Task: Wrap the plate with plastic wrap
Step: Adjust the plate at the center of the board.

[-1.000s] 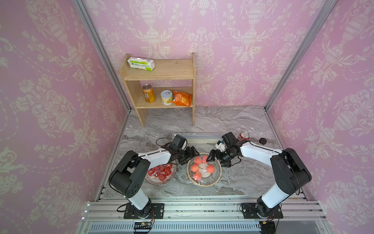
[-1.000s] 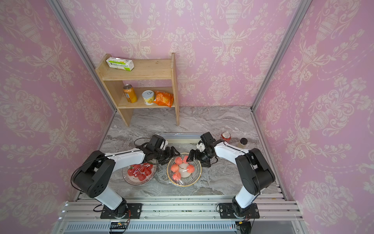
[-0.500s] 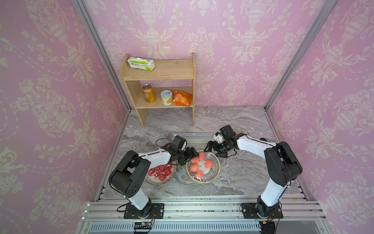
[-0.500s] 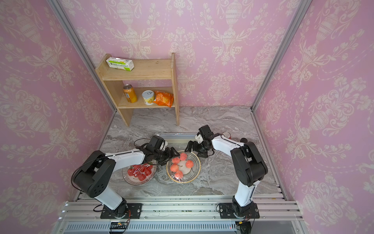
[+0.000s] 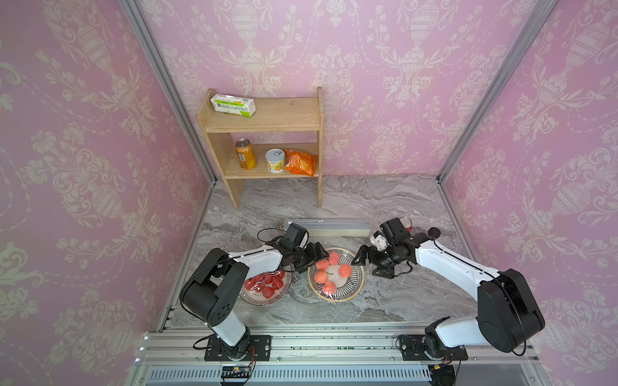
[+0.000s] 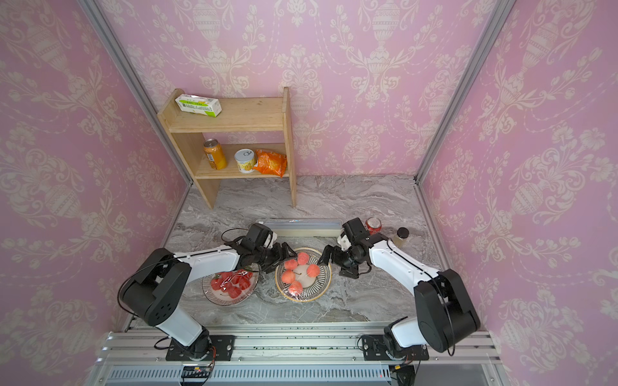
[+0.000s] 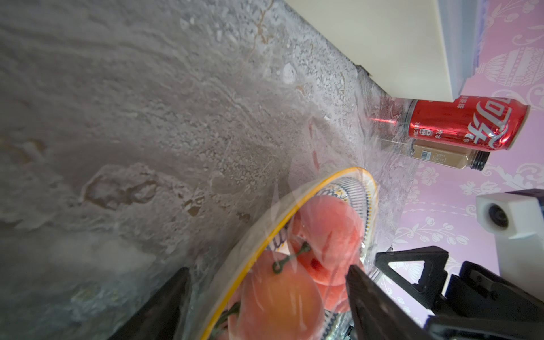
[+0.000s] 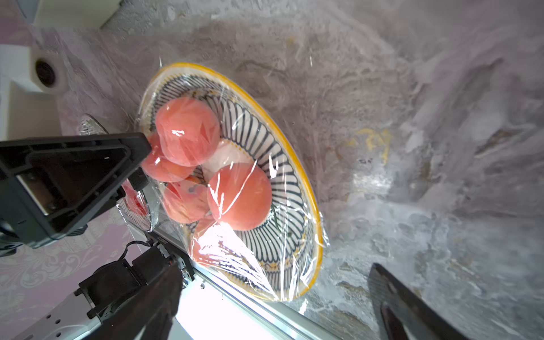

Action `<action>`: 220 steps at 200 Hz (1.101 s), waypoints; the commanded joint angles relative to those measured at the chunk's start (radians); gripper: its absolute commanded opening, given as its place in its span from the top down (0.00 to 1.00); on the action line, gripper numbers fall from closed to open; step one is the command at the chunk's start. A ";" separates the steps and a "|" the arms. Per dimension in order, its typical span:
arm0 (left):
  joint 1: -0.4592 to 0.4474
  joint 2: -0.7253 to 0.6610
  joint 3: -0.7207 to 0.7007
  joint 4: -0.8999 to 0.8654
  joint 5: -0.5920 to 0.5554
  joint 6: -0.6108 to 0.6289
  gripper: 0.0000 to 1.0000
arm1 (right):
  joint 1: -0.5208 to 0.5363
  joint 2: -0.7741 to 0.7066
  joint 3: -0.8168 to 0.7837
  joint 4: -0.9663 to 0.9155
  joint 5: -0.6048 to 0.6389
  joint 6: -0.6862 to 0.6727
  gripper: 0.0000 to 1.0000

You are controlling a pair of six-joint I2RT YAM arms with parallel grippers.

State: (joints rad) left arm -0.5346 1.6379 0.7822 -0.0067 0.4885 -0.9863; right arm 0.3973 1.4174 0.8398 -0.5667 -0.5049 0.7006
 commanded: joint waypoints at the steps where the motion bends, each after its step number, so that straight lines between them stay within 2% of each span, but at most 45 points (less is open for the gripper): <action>1: -0.005 -0.022 -0.003 -0.012 -0.014 0.007 0.17 | 0.025 -0.016 -0.012 0.001 -0.017 0.069 0.00; 23: -0.005 -0.025 -0.003 -0.013 -0.019 0.005 0.17 | 0.058 0.011 0.003 0.008 -0.016 0.079 0.00; 162: -0.005 -0.015 -0.012 0.012 -0.005 -0.012 0.17 | 0.106 0.142 0.054 0.136 -0.037 0.128 0.00; 220: -0.007 -0.003 -0.002 0.041 0.011 -0.025 0.17 | 0.123 0.236 0.141 0.193 -0.036 0.136 0.00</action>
State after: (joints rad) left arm -0.5331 1.6371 0.7807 -0.0059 0.4812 -0.9863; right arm 0.5022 1.6196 0.9188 -0.4553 -0.5213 0.8165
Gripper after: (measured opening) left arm 0.832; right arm 0.996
